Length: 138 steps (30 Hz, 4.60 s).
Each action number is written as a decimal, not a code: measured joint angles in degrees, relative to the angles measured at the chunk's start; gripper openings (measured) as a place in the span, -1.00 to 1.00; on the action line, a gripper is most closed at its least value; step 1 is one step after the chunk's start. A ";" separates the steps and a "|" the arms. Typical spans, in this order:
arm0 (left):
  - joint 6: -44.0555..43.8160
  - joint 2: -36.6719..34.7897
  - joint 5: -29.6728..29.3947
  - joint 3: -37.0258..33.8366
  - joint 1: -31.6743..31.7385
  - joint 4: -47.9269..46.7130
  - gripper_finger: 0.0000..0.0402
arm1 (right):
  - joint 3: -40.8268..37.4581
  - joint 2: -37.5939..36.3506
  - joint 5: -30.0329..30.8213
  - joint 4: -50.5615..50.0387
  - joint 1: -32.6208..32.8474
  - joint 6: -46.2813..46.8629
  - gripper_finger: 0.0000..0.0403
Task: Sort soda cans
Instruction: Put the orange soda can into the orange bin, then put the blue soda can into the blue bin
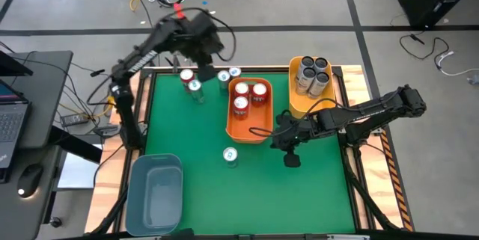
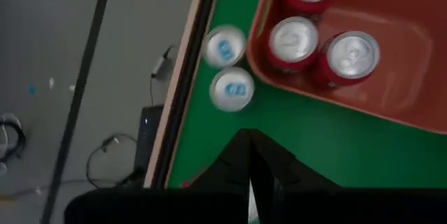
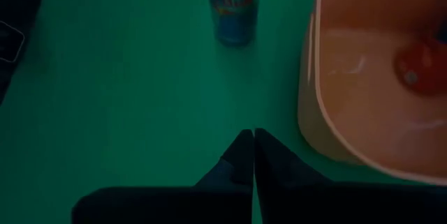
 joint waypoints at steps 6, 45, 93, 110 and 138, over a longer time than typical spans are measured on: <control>-5.93 -8.84 0.64 -13.25 5.09 3.77 -0.98 | 0.00 0.00 0.01 3.21 0.00 -2.07 -1.00; -5.64 -42.29 12.82 -66.95 24.18 32.81 -0.65 | -0.05 0.09 7.64 23.74 -6.22 -2.45 -0.97; -7.21 -19.73 4.62 -66.77 22.71 47.68 0.42 | -6.27 0.09 5.74 29.25 -6.29 -0.96 -0.91; -5.58 -19.90 1.85 -63.85 22.39 46.08 0.04 | -6.27 0.09 5.74 29.14 -6.29 -0.96 -0.90; -2.65 -20.58 3.31 -42.07 15.28 37.89 -0.82 | -2.32 -1.50 6.52 23.16 -6.07 -3.56 -0.88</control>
